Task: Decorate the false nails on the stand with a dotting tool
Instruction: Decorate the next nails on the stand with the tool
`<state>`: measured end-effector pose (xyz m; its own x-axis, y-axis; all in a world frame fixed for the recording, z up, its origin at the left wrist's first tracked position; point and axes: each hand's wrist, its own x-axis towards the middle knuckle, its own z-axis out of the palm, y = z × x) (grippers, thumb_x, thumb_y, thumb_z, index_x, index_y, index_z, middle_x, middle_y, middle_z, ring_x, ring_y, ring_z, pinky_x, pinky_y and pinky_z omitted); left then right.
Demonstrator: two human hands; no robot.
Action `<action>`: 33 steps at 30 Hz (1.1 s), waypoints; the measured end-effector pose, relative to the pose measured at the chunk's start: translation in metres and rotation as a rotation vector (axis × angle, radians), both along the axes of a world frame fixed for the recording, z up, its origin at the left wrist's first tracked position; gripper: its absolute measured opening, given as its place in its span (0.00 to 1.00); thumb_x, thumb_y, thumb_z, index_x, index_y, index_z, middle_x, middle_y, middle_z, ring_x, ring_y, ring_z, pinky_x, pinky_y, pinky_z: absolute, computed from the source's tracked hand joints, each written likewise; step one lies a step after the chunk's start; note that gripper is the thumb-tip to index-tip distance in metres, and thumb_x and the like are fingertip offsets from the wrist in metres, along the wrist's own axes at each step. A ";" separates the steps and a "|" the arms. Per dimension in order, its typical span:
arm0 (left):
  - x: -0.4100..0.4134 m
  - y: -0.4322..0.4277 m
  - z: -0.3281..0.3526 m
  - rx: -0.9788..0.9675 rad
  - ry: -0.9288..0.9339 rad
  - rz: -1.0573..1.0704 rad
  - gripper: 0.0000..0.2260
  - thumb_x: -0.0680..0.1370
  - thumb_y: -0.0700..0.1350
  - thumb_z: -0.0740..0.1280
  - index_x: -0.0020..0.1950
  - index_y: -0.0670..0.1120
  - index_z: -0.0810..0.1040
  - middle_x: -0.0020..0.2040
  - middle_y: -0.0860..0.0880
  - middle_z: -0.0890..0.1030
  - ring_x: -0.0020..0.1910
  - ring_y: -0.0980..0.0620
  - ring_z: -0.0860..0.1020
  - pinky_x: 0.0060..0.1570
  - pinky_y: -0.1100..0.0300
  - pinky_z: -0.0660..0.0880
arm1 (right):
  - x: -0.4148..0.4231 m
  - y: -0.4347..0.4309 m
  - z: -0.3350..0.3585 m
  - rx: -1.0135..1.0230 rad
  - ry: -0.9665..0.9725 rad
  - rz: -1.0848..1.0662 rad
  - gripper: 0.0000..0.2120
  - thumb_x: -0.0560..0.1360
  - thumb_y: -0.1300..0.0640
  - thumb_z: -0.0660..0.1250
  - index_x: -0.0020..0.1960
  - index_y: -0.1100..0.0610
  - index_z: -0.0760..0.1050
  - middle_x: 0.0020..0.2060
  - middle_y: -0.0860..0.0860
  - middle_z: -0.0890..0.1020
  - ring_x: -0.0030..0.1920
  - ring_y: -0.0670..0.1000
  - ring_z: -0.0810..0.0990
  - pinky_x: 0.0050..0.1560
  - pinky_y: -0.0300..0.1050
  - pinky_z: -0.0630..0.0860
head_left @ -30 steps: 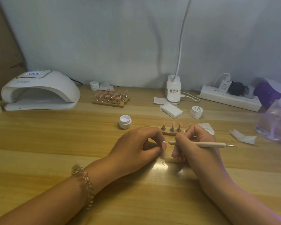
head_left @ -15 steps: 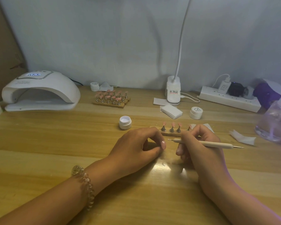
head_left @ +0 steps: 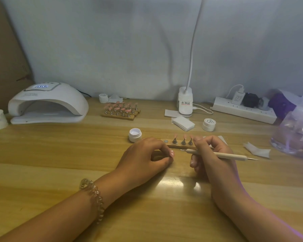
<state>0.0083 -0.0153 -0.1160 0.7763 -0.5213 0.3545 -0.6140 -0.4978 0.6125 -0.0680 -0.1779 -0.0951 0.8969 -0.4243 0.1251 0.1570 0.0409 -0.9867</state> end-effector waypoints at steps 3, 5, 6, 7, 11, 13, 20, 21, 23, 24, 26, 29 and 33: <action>0.000 0.001 -0.001 0.000 0.003 0.010 0.03 0.73 0.50 0.75 0.45 0.57 0.84 0.45 0.61 0.80 0.37 0.73 0.71 0.36 0.74 0.62 | 0.000 -0.001 -0.002 -0.010 -0.006 0.006 0.15 0.77 0.49 0.68 0.41 0.61 0.73 0.23 0.52 0.76 0.22 0.45 0.72 0.23 0.34 0.69; -0.001 0.002 0.000 0.000 -0.002 0.018 0.03 0.73 0.50 0.75 0.46 0.57 0.84 0.45 0.62 0.79 0.38 0.73 0.71 0.36 0.74 0.62 | 0.000 -0.002 -0.002 -0.009 -0.007 0.006 0.15 0.77 0.49 0.68 0.41 0.61 0.74 0.23 0.52 0.77 0.23 0.44 0.72 0.24 0.34 0.69; -0.002 0.002 0.001 0.001 -0.003 0.018 0.04 0.73 0.50 0.75 0.46 0.57 0.84 0.45 0.62 0.79 0.38 0.73 0.71 0.37 0.74 0.62 | 0.000 -0.002 -0.002 -0.006 -0.008 0.008 0.15 0.76 0.49 0.68 0.41 0.60 0.75 0.23 0.52 0.77 0.23 0.44 0.72 0.24 0.34 0.69; -0.002 0.003 0.002 0.004 -0.002 0.017 0.04 0.73 0.51 0.75 0.46 0.57 0.83 0.44 0.62 0.79 0.38 0.72 0.72 0.37 0.74 0.62 | 0.000 -0.002 -0.003 -0.003 -0.009 0.012 0.14 0.76 0.48 0.68 0.40 0.58 0.76 0.23 0.52 0.77 0.23 0.44 0.72 0.24 0.34 0.70; 0.001 0.009 0.009 -0.013 -0.051 0.128 0.09 0.70 0.56 0.72 0.46 0.56 0.76 0.44 0.61 0.76 0.38 0.60 0.73 0.36 0.68 0.65 | 0.000 -0.003 -0.002 0.010 -0.013 0.032 0.14 0.72 0.43 0.69 0.37 0.53 0.80 0.24 0.52 0.77 0.23 0.44 0.73 0.25 0.33 0.70; 0.011 0.018 0.014 -0.051 -0.117 0.308 0.13 0.69 0.52 0.73 0.47 0.53 0.72 0.46 0.58 0.74 0.41 0.57 0.72 0.39 0.61 0.68 | 0.000 -0.003 -0.002 0.013 -0.014 0.043 0.13 0.71 0.43 0.70 0.38 0.53 0.81 0.24 0.52 0.78 0.24 0.44 0.73 0.25 0.33 0.70; 0.037 0.038 0.005 0.061 0.047 0.571 0.30 0.68 0.58 0.74 0.65 0.50 0.67 0.60 0.52 0.67 0.66 0.47 0.66 0.62 0.56 0.63 | 0.000 -0.004 -0.005 -0.058 -0.055 0.068 0.11 0.74 0.48 0.69 0.41 0.56 0.80 0.29 0.53 0.81 0.24 0.46 0.74 0.25 0.35 0.70; 0.037 0.036 0.005 0.065 0.027 0.568 0.31 0.67 0.60 0.72 0.65 0.51 0.66 0.58 0.53 0.65 0.65 0.48 0.65 0.60 0.56 0.62 | 0.000 -0.004 -0.006 -0.073 -0.053 0.067 0.11 0.75 0.49 0.69 0.42 0.57 0.80 0.29 0.53 0.81 0.25 0.46 0.74 0.25 0.35 0.70; 0.037 0.032 0.004 0.105 0.008 0.559 0.32 0.64 0.62 0.67 0.64 0.52 0.66 0.57 0.54 0.64 0.64 0.48 0.65 0.57 0.57 0.60 | 0.001 -0.004 -0.007 -0.082 -0.041 0.067 0.10 0.77 0.51 0.68 0.43 0.58 0.79 0.29 0.53 0.81 0.25 0.47 0.74 0.24 0.35 0.69; 0.038 0.031 0.003 0.134 0.022 0.554 0.32 0.65 0.62 0.68 0.64 0.53 0.66 0.58 0.54 0.65 0.64 0.48 0.65 0.57 0.57 0.60 | 0.001 -0.004 -0.008 -0.081 -0.036 0.068 0.10 0.77 0.51 0.68 0.44 0.58 0.78 0.30 0.54 0.82 0.25 0.47 0.74 0.24 0.35 0.70; 0.040 0.031 0.001 0.178 0.062 0.546 0.26 0.69 0.60 0.71 0.63 0.54 0.67 0.60 0.54 0.69 0.65 0.48 0.66 0.58 0.55 0.61 | 0.002 -0.004 -0.008 -0.077 -0.030 0.066 0.11 0.77 0.51 0.69 0.46 0.59 0.75 0.30 0.54 0.82 0.25 0.47 0.74 0.24 0.36 0.70; 0.040 0.034 0.000 0.116 0.044 0.485 0.17 0.72 0.56 0.72 0.54 0.54 0.69 0.54 0.58 0.74 0.59 0.50 0.72 0.56 0.55 0.65 | 0.003 -0.004 -0.008 -0.076 -0.040 0.063 0.11 0.76 0.52 0.70 0.44 0.59 0.73 0.31 0.54 0.82 0.25 0.47 0.74 0.24 0.36 0.70; 0.027 0.026 0.005 0.042 -0.116 0.261 0.16 0.69 0.56 0.72 0.47 0.53 0.68 0.44 0.56 0.74 0.44 0.55 0.73 0.43 0.57 0.69 | -0.001 -0.001 -0.005 -0.144 -0.155 0.098 0.08 0.75 0.52 0.72 0.42 0.54 0.75 0.32 0.53 0.82 0.25 0.47 0.74 0.26 0.36 0.71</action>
